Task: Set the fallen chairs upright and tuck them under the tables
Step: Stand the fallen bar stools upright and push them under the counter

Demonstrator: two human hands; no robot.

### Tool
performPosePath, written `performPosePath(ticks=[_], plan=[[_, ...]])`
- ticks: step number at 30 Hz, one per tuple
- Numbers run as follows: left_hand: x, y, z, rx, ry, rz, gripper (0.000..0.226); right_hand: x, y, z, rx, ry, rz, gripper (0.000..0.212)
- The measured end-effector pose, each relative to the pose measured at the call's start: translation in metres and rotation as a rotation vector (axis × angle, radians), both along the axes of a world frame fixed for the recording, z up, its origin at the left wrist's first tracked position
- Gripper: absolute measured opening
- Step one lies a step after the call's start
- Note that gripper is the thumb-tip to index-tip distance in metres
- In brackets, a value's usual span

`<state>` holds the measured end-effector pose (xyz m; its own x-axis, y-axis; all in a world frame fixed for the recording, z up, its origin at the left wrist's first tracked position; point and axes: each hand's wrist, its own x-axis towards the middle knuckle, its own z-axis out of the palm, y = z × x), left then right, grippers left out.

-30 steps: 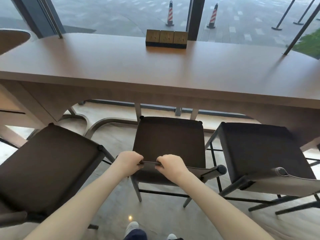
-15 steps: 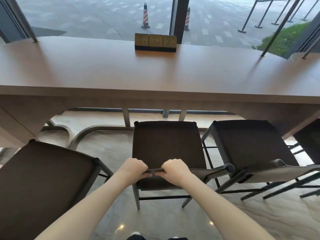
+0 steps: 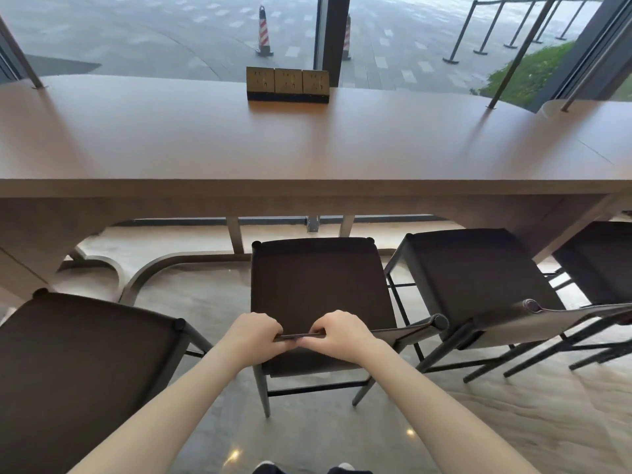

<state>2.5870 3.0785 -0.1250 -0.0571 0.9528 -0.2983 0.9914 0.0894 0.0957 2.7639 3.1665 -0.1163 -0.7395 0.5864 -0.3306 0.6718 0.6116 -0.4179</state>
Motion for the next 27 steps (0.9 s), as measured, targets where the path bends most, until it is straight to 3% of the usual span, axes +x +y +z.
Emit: performPosePath(ticks=[3,6,10,13,17,21,27], plan=[[0.004,-0.002,0.003,0.000,-0.116,0.048,0.057,0.005,0.006,0.000,-0.347,0.201,-0.149,0.051],[0.012,-0.001,0.007,0.090,-0.314,0.206,0.050,0.000,0.021,-0.002,-0.736,0.455,-0.570,0.039],[0.022,0.000,0.012,0.291,-0.757,0.575,0.040,0.013,0.028,0.002,-0.880,0.825,-0.819,0.044],[0.019,0.003,0.015,0.421,-1.042,0.743,0.036,0.021,0.031,0.003,-0.904,0.923,-0.863,0.044],[0.020,0.009,0.035,0.532,-1.241,0.854,0.044,0.022,0.041,0.015,-0.869,0.930,-0.805,0.041],[0.020,0.011,0.062,0.652,-1.331,0.898,0.050,0.021,0.054,0.038,-0.852,0.966,-0.723,0.036],[0.022,-0.021,0.081,0.799,-1.326,0.971,0.049,0.003,0.050,0.057,-0.876,0.909,-0.588,0.033]])
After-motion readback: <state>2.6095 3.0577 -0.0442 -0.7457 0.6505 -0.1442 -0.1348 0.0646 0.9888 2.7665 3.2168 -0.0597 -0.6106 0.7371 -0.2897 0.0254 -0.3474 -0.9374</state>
